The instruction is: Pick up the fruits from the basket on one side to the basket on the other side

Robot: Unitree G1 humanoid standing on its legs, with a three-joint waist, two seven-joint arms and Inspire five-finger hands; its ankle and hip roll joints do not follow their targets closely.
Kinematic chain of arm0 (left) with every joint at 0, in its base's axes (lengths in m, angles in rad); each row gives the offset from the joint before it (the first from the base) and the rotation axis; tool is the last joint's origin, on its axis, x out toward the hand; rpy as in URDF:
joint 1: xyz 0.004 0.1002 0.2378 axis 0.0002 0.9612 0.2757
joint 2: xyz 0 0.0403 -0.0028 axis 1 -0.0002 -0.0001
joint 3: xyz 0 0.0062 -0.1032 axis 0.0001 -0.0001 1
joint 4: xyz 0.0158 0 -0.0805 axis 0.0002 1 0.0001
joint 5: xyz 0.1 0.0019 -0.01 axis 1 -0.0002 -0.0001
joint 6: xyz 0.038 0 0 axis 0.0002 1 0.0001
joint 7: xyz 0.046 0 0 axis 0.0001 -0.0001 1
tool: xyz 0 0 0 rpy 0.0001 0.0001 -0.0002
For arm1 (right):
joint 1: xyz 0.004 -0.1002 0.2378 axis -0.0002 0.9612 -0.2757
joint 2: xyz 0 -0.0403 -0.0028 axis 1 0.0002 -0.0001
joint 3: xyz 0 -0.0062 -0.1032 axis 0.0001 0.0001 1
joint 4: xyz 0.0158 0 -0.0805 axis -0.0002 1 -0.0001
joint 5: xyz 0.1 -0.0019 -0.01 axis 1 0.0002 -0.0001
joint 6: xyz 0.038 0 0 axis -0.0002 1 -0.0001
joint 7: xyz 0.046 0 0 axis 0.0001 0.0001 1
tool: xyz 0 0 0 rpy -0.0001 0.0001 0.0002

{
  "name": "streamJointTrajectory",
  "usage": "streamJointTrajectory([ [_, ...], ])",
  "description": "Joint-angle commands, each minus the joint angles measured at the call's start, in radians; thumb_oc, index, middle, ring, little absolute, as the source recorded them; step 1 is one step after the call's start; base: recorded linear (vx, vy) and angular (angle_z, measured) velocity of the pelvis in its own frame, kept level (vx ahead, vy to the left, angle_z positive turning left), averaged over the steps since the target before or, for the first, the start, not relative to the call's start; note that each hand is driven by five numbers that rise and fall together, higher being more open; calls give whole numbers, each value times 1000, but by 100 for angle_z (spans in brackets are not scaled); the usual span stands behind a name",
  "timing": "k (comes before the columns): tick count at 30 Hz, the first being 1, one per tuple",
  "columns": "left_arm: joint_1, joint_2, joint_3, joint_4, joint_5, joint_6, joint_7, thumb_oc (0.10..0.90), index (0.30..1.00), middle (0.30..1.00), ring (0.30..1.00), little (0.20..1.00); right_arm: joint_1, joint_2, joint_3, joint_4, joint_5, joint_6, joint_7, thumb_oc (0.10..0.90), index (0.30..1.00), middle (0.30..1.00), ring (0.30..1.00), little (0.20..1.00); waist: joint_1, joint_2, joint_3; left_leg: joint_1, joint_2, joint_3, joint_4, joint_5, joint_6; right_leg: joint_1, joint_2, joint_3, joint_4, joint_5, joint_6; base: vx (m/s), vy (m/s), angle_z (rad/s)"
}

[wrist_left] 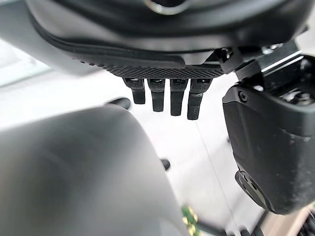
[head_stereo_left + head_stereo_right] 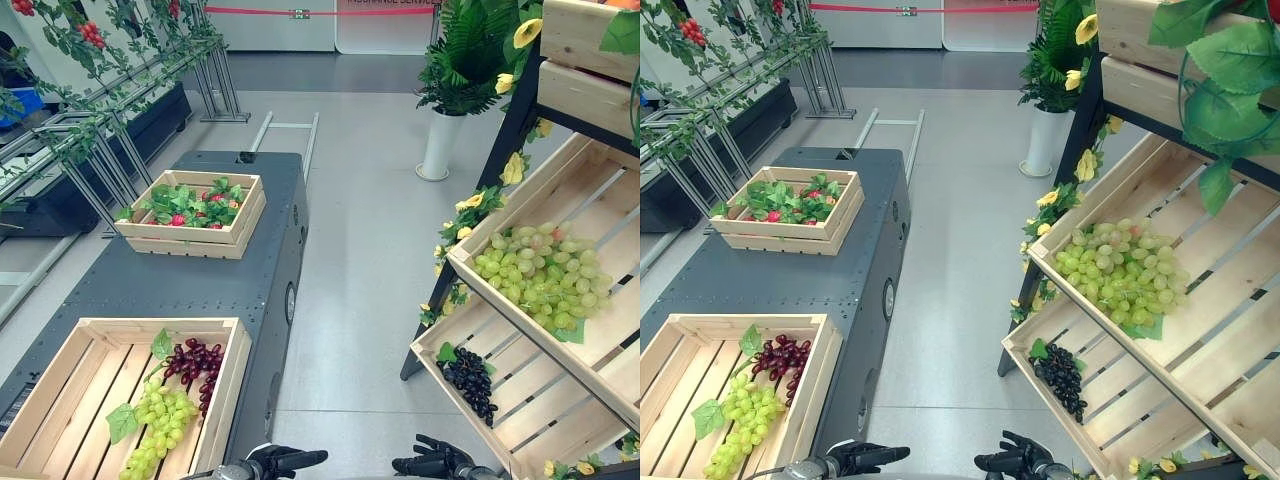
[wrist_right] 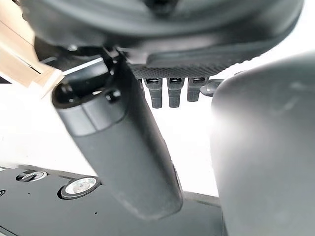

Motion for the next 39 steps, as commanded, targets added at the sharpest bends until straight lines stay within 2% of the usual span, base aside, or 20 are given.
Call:
streamJointTrajectory([
  [1,-165,-50,-22,-57,16,-120,5,800,900,900,900,900,-100,-19,17,0,-22,-28,-15,800,900,900,900,900,4,32,44,-46,-48,24,8,-25,32,15,42,-22,48,-65,-13,-35,-30,0],
  [3,-181,-31,-34,-128,21,-168,62,800,900,900,900,900,-102,-24,23,-8,-17,-21,-18,800,900,900,900,900,5,32,46,-52,-46,23,8,-21,29,11,44,-23,45,-62,-13,-38,-37,-1],
  [8,-210,24,-33,-367,-33,-171,215,800,900,900,900,900,-98,-32,23,-31,29,-14,-31,800,900,900,900,900,17,30,52,-72,-42,12,8,-10,27,5,50,-32,36,-56,-19,-52,-66,2],
  [12,-211,60,-9,-498,-32,-169,277,800,900,900,900,900,-92,-31,15,-34,32,-14,-47,800,900,900,900,900,33,25,57,-86,-38,6,8,-3,24,2,57,-45,29,-55,-28,-48,-83,3],
  [15,-210,87,7,-564,15,-231,396,800,900,900,900,900,-94,-35,19,-33,41,-12,-49,800,900,900,900,900,46,20,67,-94,-34,-2,8,9,21,-1,64,-53,31,-55,-37,-44,-100,5],
  [17,-209,98,36,-602,14,-241,465,800,900,900,900,900,-90,-36,17,-38,46,-8,-49,800,900,900,900,900,53,16,70,-95,-34,-8,8,9,21,5,67,-59,26,-57,-41,-1,-78,12],
  [18,-200,101,73,-621,35,-262,543,800,900,900,900,900,-82,-34,13,-39,43,-7,-51,800,900,900,900,900,62,11,72,-95,-33,-16,8,10,19,12,68,-68,22,-60,-45,22,-99,24],
  [23,-150,123,161,-666,105,-302,698,800,900,900,900,900,-55,-27,10,-45,48,-11,-26,800,900,900,900,900,93,-9,77,-113,-28,-40,8,28,4,22,77,-98,17,-64,-57,25,-124,25],
  [25,-128,131,194,-692,100,-311,702,800,900,900,900,900,-47,-23,13,-57,44,-27,-19,800,900,900,900,900,105,-18,87,-132,-15,-19,8,45,-9,22,80,-123,14,-62,-60,-6,-81,24],
  [27,-125,128,194,-708,129,-314,707,800,900,900,900,900,-47,-23,12,-70,59,-43,-34,800,900,900,900,900,105,-23,96,-140,1,43,16,55,-18,19,75,-164,15,-60,-61,-26,7,52],
  [30,-152,119,158,-718,163,-327,717,800,900,900,900,900,-47,-27,-4,-80,135,-80,-68,800,900,900,900,900,80,-28,117,-160,48,232,86,34,-47,30,47,-265,38,-75,-56,7,68,93],
  [32,-175,112,128,-710,167,-333,749,800,900,900,900,900,-55,-28,-18,-64,171,-114,-78,800,900,900,900,900,63,-20,126,-154,68,297,64,48,-51,28,26,-310,62,-80,-52,6,205,127],
  [36,-160,108,106,-707,158,-359,824,800,900,900,900,900,-40,-30,-30,-56,157,-179,-42,800,900,900,900,900,63,-4,103,-108,37,274,27,32,-26,35,-18,-320,92,-97,-32,165,311,66],
  [39,-143,118,112,-726,154,-370,834,800,900,900,900,900,-17,-26,-37,-93,176,-198,-47,800,900,900,900,900,65,-3,90,-90,20,264,19,20,-14,38,-32,-323,106,-101,-22,151,204,12],
])
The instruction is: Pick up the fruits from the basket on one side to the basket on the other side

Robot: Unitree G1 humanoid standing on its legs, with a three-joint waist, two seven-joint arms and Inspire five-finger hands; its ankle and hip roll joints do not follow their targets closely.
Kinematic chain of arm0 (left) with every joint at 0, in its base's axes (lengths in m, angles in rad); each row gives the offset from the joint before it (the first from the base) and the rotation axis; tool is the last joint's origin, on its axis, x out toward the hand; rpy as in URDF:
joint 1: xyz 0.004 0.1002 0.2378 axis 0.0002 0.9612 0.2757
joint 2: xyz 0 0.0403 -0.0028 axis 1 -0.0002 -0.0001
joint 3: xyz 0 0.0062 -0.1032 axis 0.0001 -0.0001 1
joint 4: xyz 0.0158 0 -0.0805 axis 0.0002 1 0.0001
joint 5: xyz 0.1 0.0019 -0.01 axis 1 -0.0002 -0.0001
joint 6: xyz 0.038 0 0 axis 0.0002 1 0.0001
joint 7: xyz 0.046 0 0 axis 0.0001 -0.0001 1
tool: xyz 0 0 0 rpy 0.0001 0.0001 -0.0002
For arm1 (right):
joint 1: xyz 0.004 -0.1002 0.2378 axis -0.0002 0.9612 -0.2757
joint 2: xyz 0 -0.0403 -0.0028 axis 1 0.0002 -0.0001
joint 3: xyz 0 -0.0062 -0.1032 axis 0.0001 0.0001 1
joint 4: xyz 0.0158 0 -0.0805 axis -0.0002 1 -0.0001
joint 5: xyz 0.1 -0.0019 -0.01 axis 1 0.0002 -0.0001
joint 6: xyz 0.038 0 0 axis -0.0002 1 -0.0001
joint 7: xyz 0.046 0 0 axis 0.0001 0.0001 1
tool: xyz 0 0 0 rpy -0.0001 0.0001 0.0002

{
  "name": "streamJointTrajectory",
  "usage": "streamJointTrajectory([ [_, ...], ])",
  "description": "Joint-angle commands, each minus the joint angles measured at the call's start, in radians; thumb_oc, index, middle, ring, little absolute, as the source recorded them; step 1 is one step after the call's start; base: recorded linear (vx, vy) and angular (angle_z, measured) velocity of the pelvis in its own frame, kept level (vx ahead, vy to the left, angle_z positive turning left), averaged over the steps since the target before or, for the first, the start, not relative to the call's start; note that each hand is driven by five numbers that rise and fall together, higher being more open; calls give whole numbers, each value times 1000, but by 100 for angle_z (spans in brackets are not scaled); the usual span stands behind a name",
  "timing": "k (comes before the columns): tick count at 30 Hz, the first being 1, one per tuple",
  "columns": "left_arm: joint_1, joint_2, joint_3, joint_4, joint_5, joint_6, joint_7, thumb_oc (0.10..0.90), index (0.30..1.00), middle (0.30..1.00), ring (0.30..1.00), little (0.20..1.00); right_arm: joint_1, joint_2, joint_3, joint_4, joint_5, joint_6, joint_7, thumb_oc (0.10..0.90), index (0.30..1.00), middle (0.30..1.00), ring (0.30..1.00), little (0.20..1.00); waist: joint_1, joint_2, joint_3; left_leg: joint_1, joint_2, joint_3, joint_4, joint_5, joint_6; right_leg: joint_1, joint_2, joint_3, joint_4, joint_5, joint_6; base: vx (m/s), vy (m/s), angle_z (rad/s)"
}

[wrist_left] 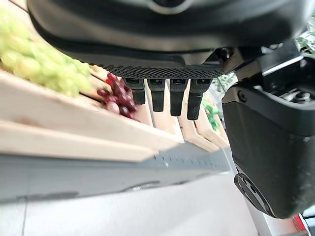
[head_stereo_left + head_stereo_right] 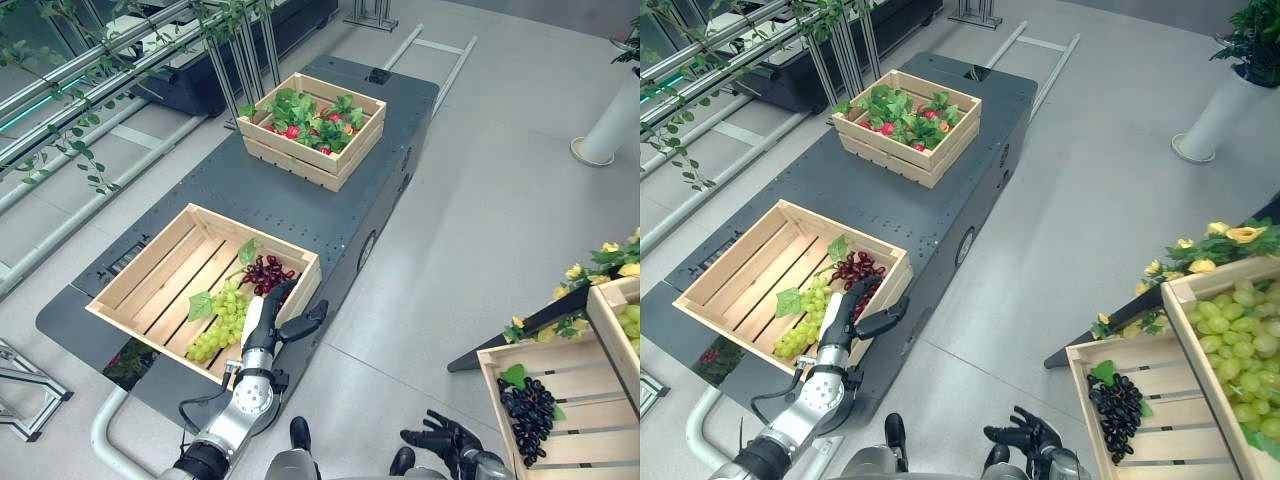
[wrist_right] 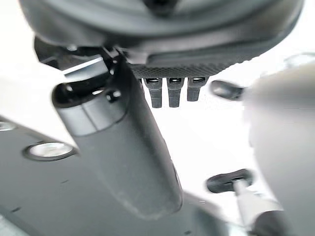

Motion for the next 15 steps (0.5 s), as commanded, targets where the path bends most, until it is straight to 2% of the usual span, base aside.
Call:
streamJointTrajectory([
  [1,-97,26,41,-105,36,-167,84,800,900,900,900,900,16,-3,-16,-66,71,-97,-2,800,900,900,900,900,10,-4,-61,23,-31,-35,10,-74,1,-45,19,13,115,-38,-40,112,159,27],
  [5,-94,29,38,-132,51,-181,100,800,900,900,900,900,29,11,-24,-107,70,-120,-13,800,900,900,900,900,14,-1,-66,37,-53,-54,6,-90,21,-53,-6,10,157,-48,-24,103,209,32],
  [8,-92,32,38,-163,67,-169,104,800,900,900,900,900,25,14,-25,-182,80,-157,-24,800,900,900,900,900,23,5,-58,33,-80,-81,2,-99,45,-87,-48,15,251,-28,-1,37,228,16],
  [10,-91,38,45,-166,64,-171,106,800,900,900,900,900,24,12,-22,-238,94,-172,-31,800,900,900,900,900,25,9,-47,32,-96,-94,2,-106,62,-122,-81,33,359,-7,8,6,218,16],
  [11,-91,47,57,-176,64,-169,95,800,900,900,900,900,25,6,-20,-308,107,-172,-52,800,900,900,900,900,19,12,-32,34,-111,-113,2,-113,81,-178,-109,74,491,30,18,-6,185,17],
  [12,-93,50,62,-172,72,-176,91,800,900,900,900,900,28,2,-19,-351,125,-186,-55,800,900,900,900,900,14,14,-19,35,-123,-132,3,-118,92,-216,-117,113,563,51,22,-3,149,33],
  [13,-96,53,63,-167,65,-181,85,800,900,900,900,900,31,-2,-17,-382,130,-195,-61,800,900,900,900,900,8,15,-12,37,-127,-142,5,-117,95,-231,-108,140,587,50,20,-39,51,36],
  [14,-93,55,68,-166,61,-184,76,800,900,900,900,900,37,-6,-11,-432,131,-208,-79,800,900,900,900,900,0,20,-4,26,-124,-159,12,-103,98,-256,-86,171,587,78,2,-17,-26,57],
  [15,-90,58,67,-161,62,-186,74,800,900,900,900,900,41,-8,-9,-460,133,-224,-89,800,900,900,900,900,-9,19,2,29,-126,-182,12,-101,96,-261,-66,204,558,84,0,23,-100,65],
])
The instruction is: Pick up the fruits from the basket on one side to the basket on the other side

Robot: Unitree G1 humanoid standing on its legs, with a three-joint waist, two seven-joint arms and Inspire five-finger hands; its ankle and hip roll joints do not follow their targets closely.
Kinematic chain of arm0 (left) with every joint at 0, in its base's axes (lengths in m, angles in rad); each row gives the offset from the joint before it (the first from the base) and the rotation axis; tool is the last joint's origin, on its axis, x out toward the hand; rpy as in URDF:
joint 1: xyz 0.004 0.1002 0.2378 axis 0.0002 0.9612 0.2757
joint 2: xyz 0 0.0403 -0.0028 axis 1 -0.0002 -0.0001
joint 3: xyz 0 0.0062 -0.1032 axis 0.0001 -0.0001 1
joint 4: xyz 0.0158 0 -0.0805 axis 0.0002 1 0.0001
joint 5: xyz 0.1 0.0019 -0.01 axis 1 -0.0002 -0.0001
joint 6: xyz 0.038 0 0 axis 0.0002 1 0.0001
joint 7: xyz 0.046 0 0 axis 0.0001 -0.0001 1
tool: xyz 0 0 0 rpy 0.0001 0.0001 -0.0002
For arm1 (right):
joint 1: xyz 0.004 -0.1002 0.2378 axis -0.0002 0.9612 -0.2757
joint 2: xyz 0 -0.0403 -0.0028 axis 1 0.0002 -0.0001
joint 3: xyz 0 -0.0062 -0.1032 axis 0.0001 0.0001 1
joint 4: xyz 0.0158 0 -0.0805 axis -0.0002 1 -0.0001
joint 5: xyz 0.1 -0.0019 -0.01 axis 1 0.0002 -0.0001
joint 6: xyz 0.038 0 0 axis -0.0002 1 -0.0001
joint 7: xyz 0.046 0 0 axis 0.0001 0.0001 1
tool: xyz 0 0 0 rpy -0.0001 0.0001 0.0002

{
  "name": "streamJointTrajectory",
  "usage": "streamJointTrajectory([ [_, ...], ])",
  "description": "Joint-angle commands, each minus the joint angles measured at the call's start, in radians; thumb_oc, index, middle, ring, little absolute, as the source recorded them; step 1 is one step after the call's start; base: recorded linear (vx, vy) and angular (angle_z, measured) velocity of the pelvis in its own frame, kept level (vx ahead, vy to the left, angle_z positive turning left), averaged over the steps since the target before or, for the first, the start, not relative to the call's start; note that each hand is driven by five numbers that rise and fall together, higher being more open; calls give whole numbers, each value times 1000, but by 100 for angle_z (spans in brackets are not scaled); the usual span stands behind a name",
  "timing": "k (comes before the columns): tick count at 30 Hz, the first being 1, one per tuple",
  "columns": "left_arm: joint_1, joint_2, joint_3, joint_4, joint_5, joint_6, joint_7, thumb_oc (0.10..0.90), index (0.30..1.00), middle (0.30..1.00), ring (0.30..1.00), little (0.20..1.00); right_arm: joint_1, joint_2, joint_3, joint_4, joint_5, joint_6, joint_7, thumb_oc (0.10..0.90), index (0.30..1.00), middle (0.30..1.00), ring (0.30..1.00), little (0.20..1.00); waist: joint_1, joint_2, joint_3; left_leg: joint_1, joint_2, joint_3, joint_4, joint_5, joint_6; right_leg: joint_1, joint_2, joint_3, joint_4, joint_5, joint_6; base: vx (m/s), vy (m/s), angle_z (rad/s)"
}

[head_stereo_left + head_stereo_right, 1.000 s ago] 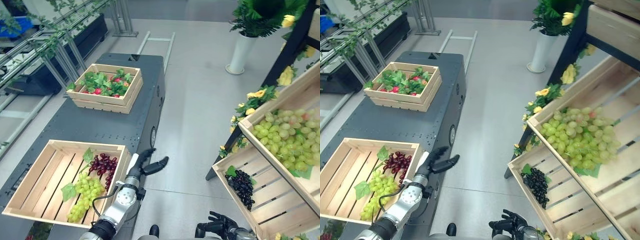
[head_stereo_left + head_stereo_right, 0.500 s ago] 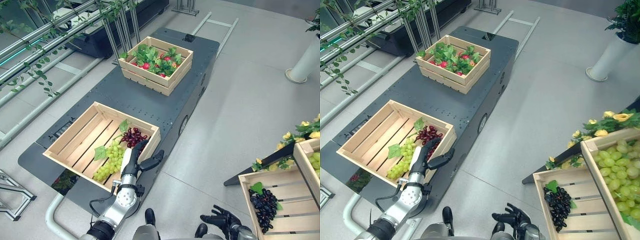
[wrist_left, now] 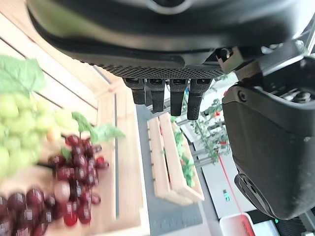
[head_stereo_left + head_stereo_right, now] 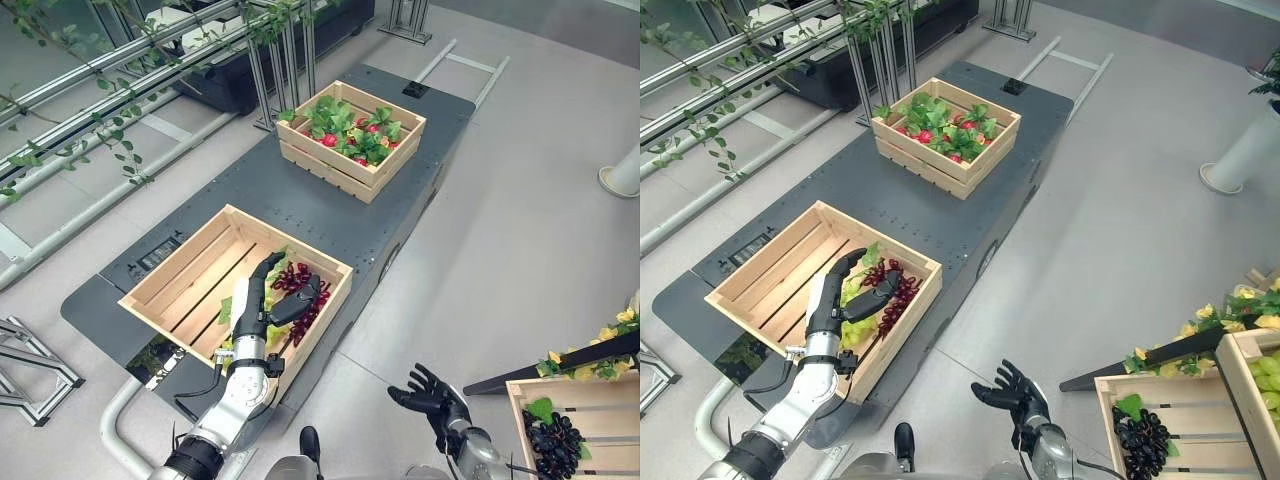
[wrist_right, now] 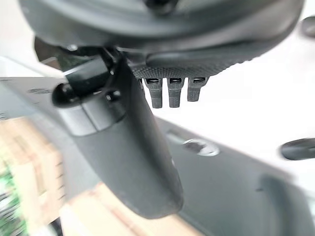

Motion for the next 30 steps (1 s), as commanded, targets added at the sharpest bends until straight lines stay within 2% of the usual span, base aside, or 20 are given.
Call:
streamJointTrajectory([
  [1,-65,21,28,-49,41,-130,11,800,900,900,900,900,-15,-21,-9,-152,65,-146,-51,800,900,900,900,900,-3,8,-14,-6,-61,-59,6,-56,-6,-83,108,134,-74,136,5,91,-135,93],
  [3,-61,20,29,-46,49,-136,16,800,900,900,900,900,-12,-20,-10,-190,68,-174,-42,800,900,900,900,900,-9,-1,-17,-13,-63,-87,8,-56,-9,-82,123,168,-176,153,5,97,-192,85],
  [4,-65,18,31,-47,62,-138,10,800,900,900,900,900,-15,-23,-11,-216,77,-197,-45,800,900,900,900,900,-14,-12,-22,-19,-64,-109,10,-61,-13,-78,126,199,-301,176,9,107,-269,86],
  [7,-61,18,33,-48,68,-136,23,800,900,900,900,900,-19,-25,-21,-280,74,-224,-50,800,900,900,900,900,-26,-35,-32,-24,-71,-137,22,-95,-9,-86,127,272,-478,244,27,141,-290,86],
  [9,-51,21,43,-45,66,-141,25,800,900,900,900,900,-14,-28,-25,-319,63,-221,-56,800,900,900,900,900,-36,-41,-33,-22,-70,-146,31,-109,-6,-96,134,311,-518,260,33,140,-245,74],
  [10,-38,23,57,-43,76,-157,29,800,900,900,900,900,-6,-32,-28,-355,45,-207,-52,800,900,900,900,900,-51,-47,-32,-19,-62,-152,52,-125,-2,-110,149,355,-515,261,32,129,-264,54],
  [11,-35,24,62,-42,82,-160,39,800,900,900,900,900,-4,-34,-26,-363,40,-199,-45,800,900,900,900,900,-55,-50,-31,-18,-58,-153,58,-129,-1,-117,157,368,-501,263,32,144,-366,76],
  [12,-32,30,66,-46,77,-165,47,800,900,900,900,900,2,-36,-20,-375,32,-184,-47,800,900,900,900,900,-61,-52,-29,-26,-50,-156,79,-134,-1,-125,177,387,-445,238,30,115,-356,94],
  [15,-34,33,87,-48,109,-160,76,800,900,900,900,900,5,-50,-3,-322,3,-130,-55,800,900,900,900,900,-63,-69,-34,-41,-17,-162,125,-135,-15,-94,199,363,-458,175,16,115,-324,83],
  [19,-32,38,116,-36,144,-146,101,800,900,900,900,900,15,-68,-6,-210,-4,-87,-63,800,900,900,900,900,-61,-68,-46,-35,23,-134,124,-119,-40,-49,207,326,-501,150,-14,127,-184,19],
  [21,-44,52,111,-35,188,-127,115,800,900,900,900,900,29,-71,-26,-142,22,-94,-35,800,900,900,900,900,-66,-60,-49,-40,39,-106,120,-107,-53,-28,209,295,-506,134,-25,79,-77,22],
  [24,-76,83,99,-36,248,-100,141,800,900,900,900,900,28,-82,-35,-84,28,-88,-9,800,900,900,900,900,-74,-43,-42,-45,49,-110,101,-93,-68,-27,211,282,-504,117,-32,3,-2,27],
  [26,-93,101,88,-44,279,-60,154,800,900,900,900,900,26,-87,-32,-59,19,-80,-5,800,900,900,900,900,-81,-29,-38,-40,51,-113,79,-85,-74,-28,213,285,-506,112,-33,5,52,7],
  [30,-106,148,91,-54,315,-36,155,800,900,900,900,900,41,-89,-31,-41,39,-59,13,800,900,900,900,900,-90,-20,-44,-30,49,-118,50,-77,-79,-15,213,293,-525,111,-33,29,38,-3],
])
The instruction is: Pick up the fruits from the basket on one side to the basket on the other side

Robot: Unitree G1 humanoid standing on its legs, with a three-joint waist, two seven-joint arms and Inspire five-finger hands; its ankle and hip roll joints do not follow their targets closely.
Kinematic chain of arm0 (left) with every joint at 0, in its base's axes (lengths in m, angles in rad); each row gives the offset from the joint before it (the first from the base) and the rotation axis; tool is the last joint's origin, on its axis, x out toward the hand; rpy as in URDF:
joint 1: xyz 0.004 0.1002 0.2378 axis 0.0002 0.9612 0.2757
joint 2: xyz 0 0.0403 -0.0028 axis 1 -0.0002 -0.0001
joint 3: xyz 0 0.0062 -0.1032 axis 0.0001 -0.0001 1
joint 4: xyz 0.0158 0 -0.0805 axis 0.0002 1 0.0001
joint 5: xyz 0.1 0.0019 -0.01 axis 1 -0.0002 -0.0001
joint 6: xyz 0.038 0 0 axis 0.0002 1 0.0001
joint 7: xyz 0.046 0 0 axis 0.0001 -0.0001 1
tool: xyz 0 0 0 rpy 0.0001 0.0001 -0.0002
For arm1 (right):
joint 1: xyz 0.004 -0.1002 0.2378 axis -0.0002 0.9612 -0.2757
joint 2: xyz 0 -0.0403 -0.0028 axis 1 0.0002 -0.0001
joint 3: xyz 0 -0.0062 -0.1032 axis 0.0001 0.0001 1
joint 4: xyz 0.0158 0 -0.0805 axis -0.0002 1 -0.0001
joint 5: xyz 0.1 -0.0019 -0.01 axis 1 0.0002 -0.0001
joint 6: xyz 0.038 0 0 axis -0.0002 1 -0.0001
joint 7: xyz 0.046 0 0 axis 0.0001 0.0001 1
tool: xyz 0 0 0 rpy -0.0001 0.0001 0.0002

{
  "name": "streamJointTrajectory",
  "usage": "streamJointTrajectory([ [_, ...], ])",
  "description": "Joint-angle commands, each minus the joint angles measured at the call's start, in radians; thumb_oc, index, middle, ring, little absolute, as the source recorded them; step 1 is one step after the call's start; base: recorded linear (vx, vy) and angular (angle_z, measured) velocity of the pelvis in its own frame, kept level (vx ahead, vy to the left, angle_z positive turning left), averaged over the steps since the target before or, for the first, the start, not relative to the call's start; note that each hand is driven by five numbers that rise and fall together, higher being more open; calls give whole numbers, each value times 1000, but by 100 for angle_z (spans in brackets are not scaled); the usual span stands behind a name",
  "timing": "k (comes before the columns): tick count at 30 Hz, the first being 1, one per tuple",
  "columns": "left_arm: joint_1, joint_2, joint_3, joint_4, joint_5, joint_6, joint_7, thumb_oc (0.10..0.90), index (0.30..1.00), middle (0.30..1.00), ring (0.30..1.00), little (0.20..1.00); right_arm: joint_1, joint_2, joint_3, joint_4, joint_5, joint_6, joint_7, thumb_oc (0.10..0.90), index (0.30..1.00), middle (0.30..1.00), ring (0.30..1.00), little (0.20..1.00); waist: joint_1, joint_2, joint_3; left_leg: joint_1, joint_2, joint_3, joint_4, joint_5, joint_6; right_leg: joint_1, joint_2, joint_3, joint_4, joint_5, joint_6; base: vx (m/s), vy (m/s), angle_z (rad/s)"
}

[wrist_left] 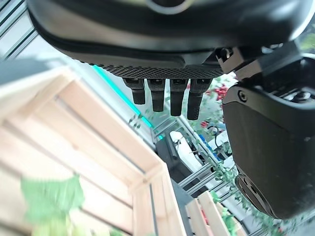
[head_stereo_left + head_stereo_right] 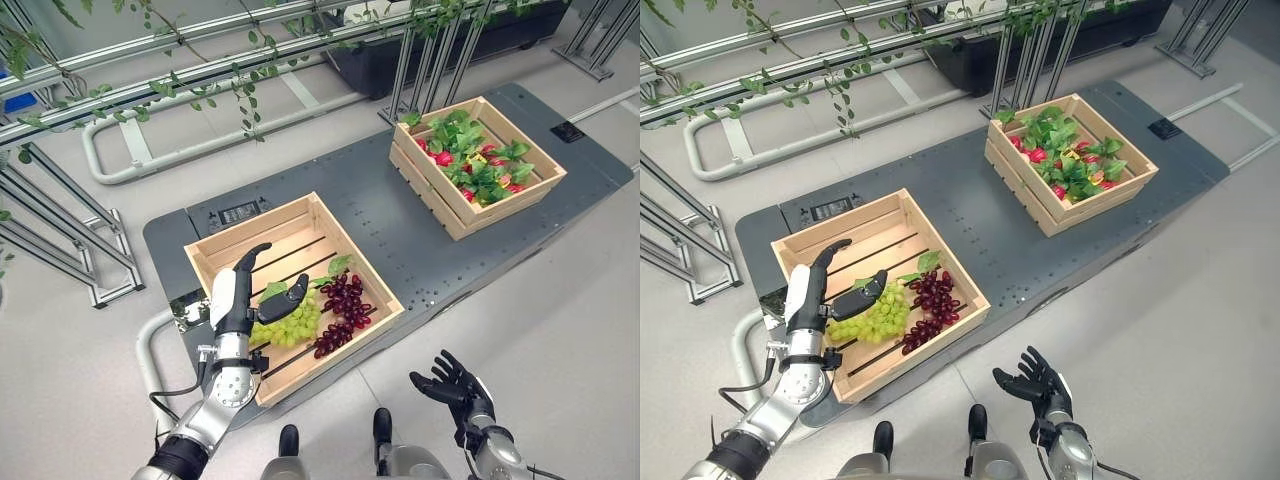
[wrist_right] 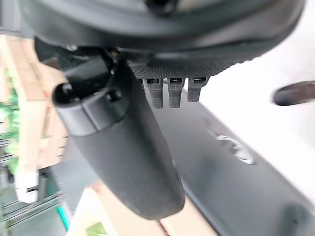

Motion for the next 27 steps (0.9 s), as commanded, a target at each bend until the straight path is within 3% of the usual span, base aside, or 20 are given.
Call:
streamJointTrajectory([
  [1,-118,71,24,-54,103,-27,65,800,900,900,900,900,-16,-15,-13,-13,10,-30,61,800,900,900,900,900,-26,-15,-62,-22,-57,39,42,-36,73,-25,-37,23,32,-4,10,20,19,-5],
  [7,-143,127,-17,-53,177,69,-16,800,900,900,900,900,-27,-10,-24,91,-12,-18,57,800,900,900,900,900,-28,3,-73,-21,-64,38,39,-39,69,-20,-44,24,21,-4,16,18,38,-2],
  [9,-140,178,-37,-58,208,139,-86,800,900,900,900,900,-33,-19,-42,144,-11,-17,60,800,900,900,900,900,-30,13,-72,-17,-65,44,41,-40,70,-17,-49,26,25,-7,18,39,60,-2],
  [15,-185,287,-97,-53,206,242,-254,800,900,900,900,900,-28,-40,-57,184,-50,18,67,800,900,900,900,900,-47,27,-59,-24,-66,67,51,-44,70,-23,-51,36,25,-9,23,11,49,-3],
  [18,-207,301,-125,-54,213,268,-317,800,900,900,900,900,-33,-45,-58,200,-47,20,68,800,900,900,900,900,-52,31,-55,-28,-66,70,54,-43,71,-27,-51,38,27,-10,25,-3,15,-3],
  [20,-266,313,-203,-32,219,332,-471,800,900,900,900,900,-56,-60,-59,227,-49,27,65,800,900,900,900,900,-63,37,-40,-40,-65,75,58,-41,72,-43,-49,43,40,-14,26,-30,24,-11],
  [27,-381,328,-315,-48,188,464,-643,800,900,900,900,900,-111,-87,-45,257,-43,40,66,800,900,900,900,900,-78,51,0,-66,-68,80,73,-39,72,-64,-48,45,54,-20,23,-41,19,-6],
])
